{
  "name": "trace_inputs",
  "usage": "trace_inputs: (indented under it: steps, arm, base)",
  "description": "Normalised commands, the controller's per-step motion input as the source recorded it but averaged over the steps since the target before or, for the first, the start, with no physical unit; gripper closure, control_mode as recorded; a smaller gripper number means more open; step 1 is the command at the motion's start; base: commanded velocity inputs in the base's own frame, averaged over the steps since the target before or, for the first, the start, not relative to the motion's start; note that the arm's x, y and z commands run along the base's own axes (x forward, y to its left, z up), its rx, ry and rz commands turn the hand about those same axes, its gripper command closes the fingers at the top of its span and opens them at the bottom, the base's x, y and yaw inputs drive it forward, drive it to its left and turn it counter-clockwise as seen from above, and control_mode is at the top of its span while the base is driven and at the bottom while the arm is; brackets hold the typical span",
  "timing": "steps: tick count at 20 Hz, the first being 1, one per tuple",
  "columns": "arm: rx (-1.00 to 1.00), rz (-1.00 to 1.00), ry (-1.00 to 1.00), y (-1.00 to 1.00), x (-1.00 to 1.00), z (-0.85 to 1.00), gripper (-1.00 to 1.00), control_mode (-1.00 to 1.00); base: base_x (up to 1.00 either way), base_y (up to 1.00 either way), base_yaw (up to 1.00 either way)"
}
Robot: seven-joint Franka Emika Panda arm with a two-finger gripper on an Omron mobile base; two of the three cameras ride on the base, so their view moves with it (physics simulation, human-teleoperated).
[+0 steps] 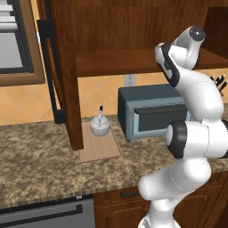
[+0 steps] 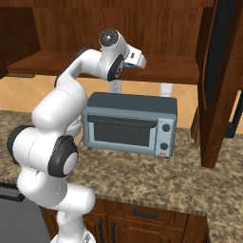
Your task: Pick the kettle from the counter and place it on the tray. Then pick the mug from the cabinet and place it on the tray. Then close the cabinet doors.
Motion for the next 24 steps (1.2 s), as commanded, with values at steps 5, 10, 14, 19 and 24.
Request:
trace_inputs:
  steps: [5,10,14,19,24]
  arm:
    - [-0.04,-0.02,-0.01,0.0,0.0,0.0,-1.0,-1.0]
    - [0.0,-0.03,0.0,0.0,-0.09,0.0,-1.0,-1.0]
    - [0.0,-0.04,0.0,0.0,-0.09,0.0,-1.0,-1.0]
    - [0.0,-0.03,0.0,0.0,-0.09,0.0,1.0,-1.0]
    - [0.0,0.0,0.0,-0.01,-0.01,-0.01,1.0,-1.0]
  base:
    - [0.0,0.0,0.0]
    - [0.0,0.0,0.0]
    - [0.0,0.0,0.0]
    - [0.0,0.0,0.0]
    - [0.0,0.0,0.0]
